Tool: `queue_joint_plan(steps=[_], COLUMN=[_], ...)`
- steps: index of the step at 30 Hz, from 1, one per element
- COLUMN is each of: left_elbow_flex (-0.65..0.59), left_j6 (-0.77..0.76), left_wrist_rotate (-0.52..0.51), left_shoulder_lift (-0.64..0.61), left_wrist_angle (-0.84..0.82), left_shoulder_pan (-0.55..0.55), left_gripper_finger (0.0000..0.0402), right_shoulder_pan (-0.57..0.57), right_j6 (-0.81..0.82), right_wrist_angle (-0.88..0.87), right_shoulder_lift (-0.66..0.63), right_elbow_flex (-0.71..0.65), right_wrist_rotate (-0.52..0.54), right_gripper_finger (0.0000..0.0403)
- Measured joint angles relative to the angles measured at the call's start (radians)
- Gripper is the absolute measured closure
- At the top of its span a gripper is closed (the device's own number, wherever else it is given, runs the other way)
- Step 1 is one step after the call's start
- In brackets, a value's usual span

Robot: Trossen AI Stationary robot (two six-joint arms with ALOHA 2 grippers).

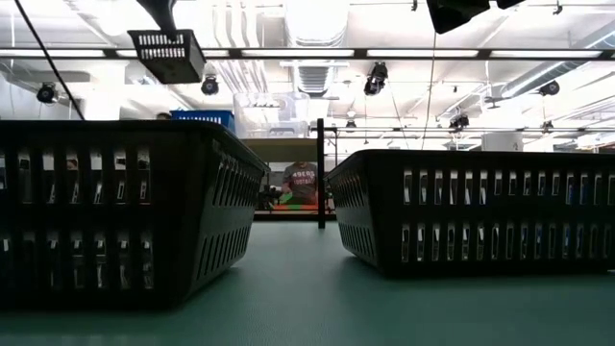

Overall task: Stack baskets on shelf by color
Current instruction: Put the top black bin on the shelf

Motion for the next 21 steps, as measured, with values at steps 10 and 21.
queue_joint_plan(steps=[10,21], left_elbow_flex=[-0.180,-0.403], left_j6=[0.046,0.129], left_wrist_rotate=[0.063,0.062], left_shoulder_lift=[-0.078,-0.107], left_wrist_angle=[0.036,0.137], left_shoulder_pan=[0.080,0.156], left_gripper_finger=[0.0402,0.0402], right_shoulder_pan=[0.000,0.000], right_j6=[0.018,0.017], right_wrist_angle=[-0.002,-0.001], right_shoulder_lift=[0.000,0.000], right_elbow_flex=[0.000,0.000], right_wrist_rotate=[-0.003,-0.003], right_gripper_finger=[0.0394,0.0394])
